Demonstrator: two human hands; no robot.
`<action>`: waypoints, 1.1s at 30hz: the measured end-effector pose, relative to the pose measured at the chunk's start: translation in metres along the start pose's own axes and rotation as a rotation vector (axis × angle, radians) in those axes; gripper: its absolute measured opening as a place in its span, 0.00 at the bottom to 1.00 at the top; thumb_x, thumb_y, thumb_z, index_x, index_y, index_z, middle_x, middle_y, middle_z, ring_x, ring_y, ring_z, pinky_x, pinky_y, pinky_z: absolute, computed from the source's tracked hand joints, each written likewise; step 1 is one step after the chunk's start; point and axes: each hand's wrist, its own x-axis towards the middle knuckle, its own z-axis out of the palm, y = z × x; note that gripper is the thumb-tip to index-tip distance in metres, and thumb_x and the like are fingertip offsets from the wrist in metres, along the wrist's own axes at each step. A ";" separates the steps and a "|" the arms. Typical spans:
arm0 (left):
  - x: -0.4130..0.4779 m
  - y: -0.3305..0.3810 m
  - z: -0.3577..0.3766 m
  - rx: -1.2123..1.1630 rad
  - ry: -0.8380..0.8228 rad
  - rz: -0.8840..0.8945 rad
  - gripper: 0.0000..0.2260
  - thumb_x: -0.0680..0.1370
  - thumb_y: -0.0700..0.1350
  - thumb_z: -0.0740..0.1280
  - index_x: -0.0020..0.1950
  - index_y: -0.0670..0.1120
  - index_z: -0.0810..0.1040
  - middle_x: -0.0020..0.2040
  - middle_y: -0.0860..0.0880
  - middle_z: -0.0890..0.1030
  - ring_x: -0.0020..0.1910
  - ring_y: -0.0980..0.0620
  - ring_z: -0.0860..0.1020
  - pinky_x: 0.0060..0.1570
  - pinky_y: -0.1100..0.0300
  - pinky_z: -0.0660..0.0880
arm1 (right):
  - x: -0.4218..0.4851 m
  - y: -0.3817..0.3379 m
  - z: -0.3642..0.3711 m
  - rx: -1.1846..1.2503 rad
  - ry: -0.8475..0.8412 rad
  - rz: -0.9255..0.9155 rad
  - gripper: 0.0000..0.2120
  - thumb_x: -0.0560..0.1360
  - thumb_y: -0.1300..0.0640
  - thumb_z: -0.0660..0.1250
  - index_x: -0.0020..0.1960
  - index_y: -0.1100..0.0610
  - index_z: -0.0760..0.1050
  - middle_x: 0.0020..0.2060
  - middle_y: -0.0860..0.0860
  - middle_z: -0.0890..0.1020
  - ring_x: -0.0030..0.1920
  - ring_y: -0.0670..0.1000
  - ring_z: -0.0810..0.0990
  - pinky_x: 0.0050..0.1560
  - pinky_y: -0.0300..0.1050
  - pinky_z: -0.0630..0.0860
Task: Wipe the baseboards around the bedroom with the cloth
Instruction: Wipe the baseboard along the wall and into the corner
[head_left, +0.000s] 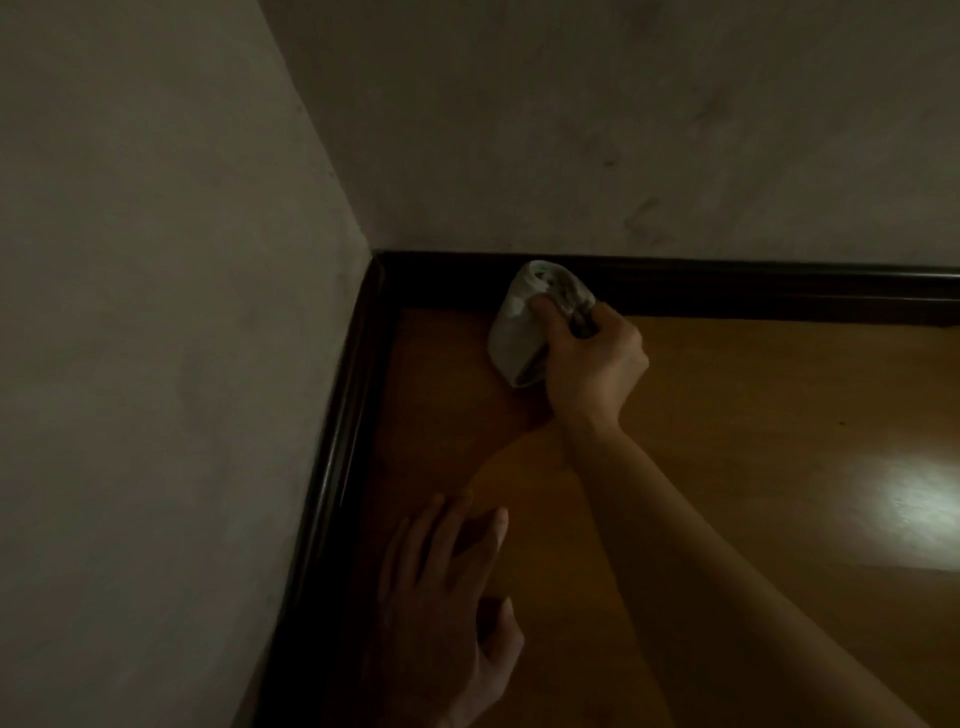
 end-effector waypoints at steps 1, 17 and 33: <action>0.000 0.000 0.000 -0.007 0.008 0.006 0.34 0.65 0.57 0.68 0.72 0.57 0.76 0.76 0.50 0.71 0.74 0.44 0.70 0.73 0.45 0.62 | 0.002 0.003 -0.006 0.009 0.041 0.031 0.16 0.75 0.46 0.74 0.39 0.56 0.77 0.33 0.44 0.78 0.32 0.40 0.75 0.30 0.29 0.70; -0.003 -0.004 0.004 0.016 0.002 0.009 0.33 0.68 0.57 0.67 0.75 0.57 0.72 0.77 0.50 0.69 0.76 0.44 0.67 0.71 0.42 0.65 | 0.003 0.002 -0.002 -0.020 0.007 -0.006 0.15 0.74 0.45 0.75 0.43 0.57 0.79 0.34 0.43 0.78 0.35 0.40 0.76 0.36 0.38 0.75; -0.002 -0.004 0.003 0.023 0.000 -0.002 0.33 0.69 0.58 0.66 0.75 0.58 0.72 0.77 0.51 0.69 0.76 0.44 0.67 0.72 0.44 0.63 | 0.002 0.002 0.003 -0.049 -0.010 -0.026 0.13 0.74 0.45 0.74 0.42 0.53 0.77 0.36 0.44 0.78 0.36 0.40 0.76 0.31 0.28 0.68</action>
